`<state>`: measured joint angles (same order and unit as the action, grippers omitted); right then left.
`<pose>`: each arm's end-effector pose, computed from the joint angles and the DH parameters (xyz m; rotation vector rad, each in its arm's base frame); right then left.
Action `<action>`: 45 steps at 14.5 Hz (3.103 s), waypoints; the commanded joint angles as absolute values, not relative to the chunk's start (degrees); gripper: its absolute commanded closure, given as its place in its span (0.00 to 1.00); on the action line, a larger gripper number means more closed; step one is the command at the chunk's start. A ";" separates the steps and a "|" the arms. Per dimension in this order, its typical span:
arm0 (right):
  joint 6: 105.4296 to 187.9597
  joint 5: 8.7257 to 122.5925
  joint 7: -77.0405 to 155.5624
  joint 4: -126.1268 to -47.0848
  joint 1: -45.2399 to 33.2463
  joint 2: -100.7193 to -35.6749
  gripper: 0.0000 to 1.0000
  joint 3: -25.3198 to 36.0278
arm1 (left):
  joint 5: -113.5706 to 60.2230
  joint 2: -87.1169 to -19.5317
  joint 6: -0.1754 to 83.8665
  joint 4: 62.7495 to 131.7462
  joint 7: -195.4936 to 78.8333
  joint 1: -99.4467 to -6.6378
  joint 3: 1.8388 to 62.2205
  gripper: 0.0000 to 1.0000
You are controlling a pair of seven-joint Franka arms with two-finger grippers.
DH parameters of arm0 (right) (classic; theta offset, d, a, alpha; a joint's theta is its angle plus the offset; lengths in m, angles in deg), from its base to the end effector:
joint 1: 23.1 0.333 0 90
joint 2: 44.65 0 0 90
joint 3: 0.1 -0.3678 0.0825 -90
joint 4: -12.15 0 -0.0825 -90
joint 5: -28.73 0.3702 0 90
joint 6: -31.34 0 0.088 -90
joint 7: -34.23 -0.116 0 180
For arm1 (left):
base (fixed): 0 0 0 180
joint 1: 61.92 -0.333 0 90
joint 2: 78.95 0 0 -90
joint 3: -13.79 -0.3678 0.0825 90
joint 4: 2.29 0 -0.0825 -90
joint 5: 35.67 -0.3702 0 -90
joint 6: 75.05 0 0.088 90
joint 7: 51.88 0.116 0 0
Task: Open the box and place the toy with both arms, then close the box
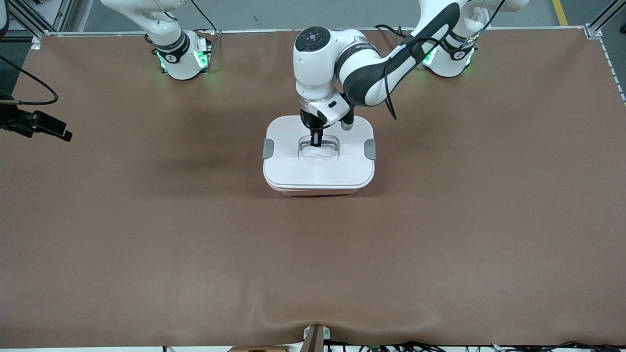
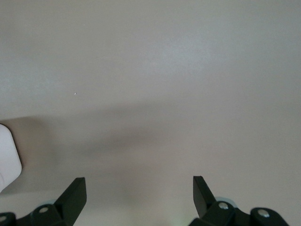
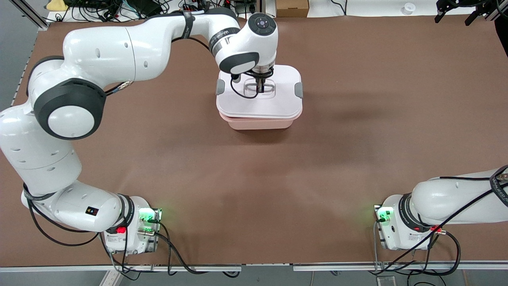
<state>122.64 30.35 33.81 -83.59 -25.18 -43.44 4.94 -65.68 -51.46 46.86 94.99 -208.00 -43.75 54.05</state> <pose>0.5279 -0.0632 0.6347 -3.1002 0.2064 0.0849 0.4301 -0.5212 0.4200 2.1919 2.0627 0.1821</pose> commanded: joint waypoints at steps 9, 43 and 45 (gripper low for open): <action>122.48 31.36 34.67 -82.59 -24.68 -43.41 0.00 4.83 | -67.13 -53.81 51.60 98.44 -214.03 -44.51 53.87 1.00; 121.07 28.90 36.51 -81.36 -24.50 -43.85 0.00 4.91 | -66.95 -50.20 51.24 96.76 -220.10 -44.07 53.69 1.00; 121.07 28.90 36.60 -81.36 -24.50 -43.94 0.00 4.83 | -67.04 -50.12 51.24 96.85 -220.10 -44.07 53.69 1.00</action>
